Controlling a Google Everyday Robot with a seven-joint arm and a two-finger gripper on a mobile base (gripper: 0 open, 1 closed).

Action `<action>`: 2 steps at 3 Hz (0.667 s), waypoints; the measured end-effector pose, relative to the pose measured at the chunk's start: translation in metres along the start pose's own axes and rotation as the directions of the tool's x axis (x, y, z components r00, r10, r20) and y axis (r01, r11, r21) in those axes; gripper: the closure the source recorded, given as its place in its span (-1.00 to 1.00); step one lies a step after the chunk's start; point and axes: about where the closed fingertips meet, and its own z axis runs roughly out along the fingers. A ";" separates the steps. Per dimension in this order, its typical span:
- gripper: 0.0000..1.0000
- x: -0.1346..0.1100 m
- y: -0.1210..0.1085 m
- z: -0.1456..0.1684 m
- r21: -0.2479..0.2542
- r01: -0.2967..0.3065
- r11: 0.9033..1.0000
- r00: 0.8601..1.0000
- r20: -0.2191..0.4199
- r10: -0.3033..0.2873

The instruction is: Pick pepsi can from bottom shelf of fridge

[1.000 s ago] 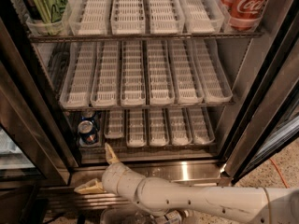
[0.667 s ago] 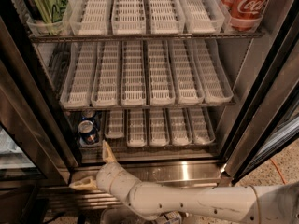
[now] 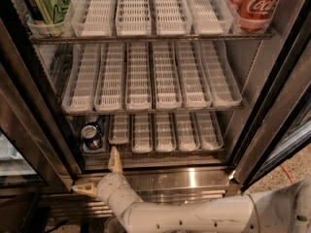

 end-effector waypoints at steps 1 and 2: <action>-1.00 0.003 -0.021 0.000 0.078 0.001 0.997 1.000 -0.012 0.000; -1.00 0.003 -0.021 0.000 0.078 0.001 0.997 1.000 -0.012 0.000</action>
Offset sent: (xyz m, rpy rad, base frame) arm 0.0136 -0.0158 0.0028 -0.0015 -0.0133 -0.0774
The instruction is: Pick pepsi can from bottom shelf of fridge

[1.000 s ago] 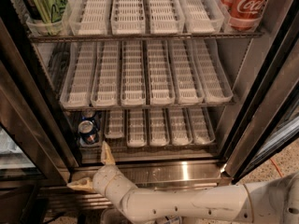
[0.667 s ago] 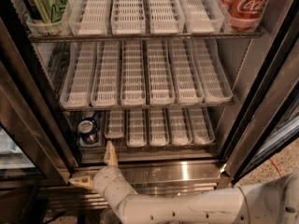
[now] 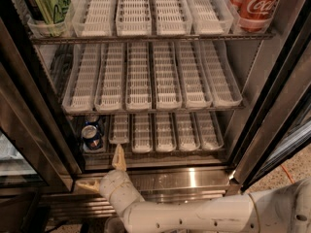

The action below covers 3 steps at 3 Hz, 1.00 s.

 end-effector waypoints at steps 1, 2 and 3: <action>-1.00 -0.004 -0.006 0.011 0.047 -0.011 0.999 1.000 0.028 0.010; -1.00 -0.008 -0.009 0.024 0.129 -0.022 0.991 0.999 0.047 0.016; -0.96 -0.012 -0.016 0.031 0.222 -0.022 0.975 0.998 0.060 0.009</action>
Offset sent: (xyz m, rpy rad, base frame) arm 0.0412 0.0058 0.0122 0.0780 -0.1071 -0.2556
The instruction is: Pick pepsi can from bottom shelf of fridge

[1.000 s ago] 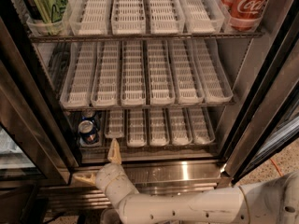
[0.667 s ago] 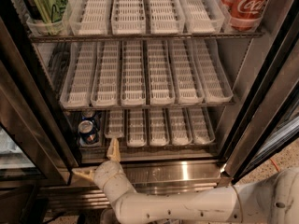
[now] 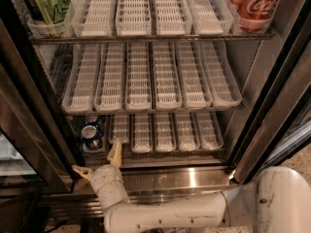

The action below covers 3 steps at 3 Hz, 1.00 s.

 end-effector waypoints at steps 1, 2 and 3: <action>-0.76 -0.002 -0.003 0.005 0.061 0.002 0.998 1.000 0.008 -0.002; -0.68 -0.001 -0.007 0.011 0.104 -0.013 0.994 1.000 0.005 0.012; -0.68 0.000 -0.008 0.017 0.129 -0.035 0.991 0.999 0.008 0.034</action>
Offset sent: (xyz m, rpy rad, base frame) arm 0.0187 -0.0027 0.0010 0.0443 -0.0248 -0.1490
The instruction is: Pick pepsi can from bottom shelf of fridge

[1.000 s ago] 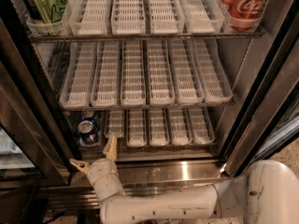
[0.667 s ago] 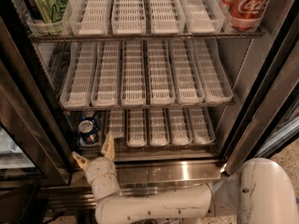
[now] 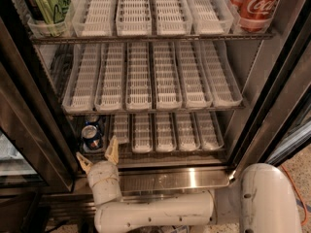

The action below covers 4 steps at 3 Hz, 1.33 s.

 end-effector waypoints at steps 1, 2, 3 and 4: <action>-0.62 0.001 0.002 0.008 0.012 -0.017 1.000 1.000 0.003 0.017; -0.52 0.004 0.002 0.015 0.025 -0.033 0.999 0.999 0.004 0.033; -0.44 0.005 0.000 0.018 0.036 -0.040 0.999 0.999 0.004 0.040; -0.44 0.006 0.003 0.020 0.032 -0.045 0.998 0.999 0.001 0.045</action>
Offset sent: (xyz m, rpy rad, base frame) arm 0.0218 0.0076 -0.0077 0.0553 0.0042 -0.0346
